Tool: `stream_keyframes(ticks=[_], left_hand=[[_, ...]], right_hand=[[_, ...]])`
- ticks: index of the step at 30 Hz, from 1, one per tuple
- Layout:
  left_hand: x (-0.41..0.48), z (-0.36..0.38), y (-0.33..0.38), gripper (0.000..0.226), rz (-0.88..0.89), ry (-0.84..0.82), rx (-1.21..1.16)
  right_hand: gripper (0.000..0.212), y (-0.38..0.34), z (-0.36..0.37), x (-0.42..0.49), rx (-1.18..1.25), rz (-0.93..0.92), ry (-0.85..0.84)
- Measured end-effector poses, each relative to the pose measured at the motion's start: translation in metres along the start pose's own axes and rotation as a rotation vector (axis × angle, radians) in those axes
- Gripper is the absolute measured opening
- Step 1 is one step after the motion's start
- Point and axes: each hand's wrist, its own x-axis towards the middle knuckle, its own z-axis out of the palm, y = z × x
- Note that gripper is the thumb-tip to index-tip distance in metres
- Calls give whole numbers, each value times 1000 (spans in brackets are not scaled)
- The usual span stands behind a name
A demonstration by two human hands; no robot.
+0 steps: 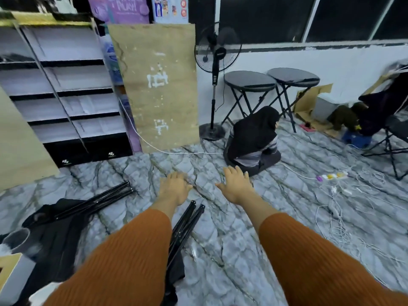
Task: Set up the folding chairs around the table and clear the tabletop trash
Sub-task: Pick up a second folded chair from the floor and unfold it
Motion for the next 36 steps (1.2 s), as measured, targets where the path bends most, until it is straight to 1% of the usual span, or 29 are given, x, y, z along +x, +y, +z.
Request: stream_keyframes(ticks=[4, 7, 9, 11, 13, 15, 19, 24, 27, 31, 36], left_hand=[[68, -21, 16, 53, -131, 41, -106], [111, -34, 16, 58, -209, 76, -118], [134, -38, 7, 56, -260, 96, -115], [151, -40, -6, 55, -313, 108, -119], [162, -42, -25, 61, -377, 101, -116], [171, -42, -50, 63, -453, 95, -119], [178, -43, -109, 60, -620, 114, -179], [160, -47, -176, 63, -854, 138, -255], [129, -38, -201, 62, -992, 155, -330], [69, -3, -215, 62, -1238, 153, -437], [1, 51, -198, 59, -1562, 200, -539]], right_hand=[[67, 13, -24, 91, -69, -116, -39], [66, 10, -36, 153, -106, -193, -50], [65, 1, -39, 189, -127, -249, -62], [64, -14, -38, 221, -132, -307, -77], [63, -35, -35, 249, -127, -381, -97], [62, -62, -29, 273, -135, -471, -122], [59, -125, -12, 306, -115, -629, -184], [54, -213, 16, 324, -138, -911, -222], [50, -257, 39, 317, -166, -1067, -287], [55, -303, 69, 292, -232, -1289, -414], [54, -334, 104, 254, -272, -1570, -532]])
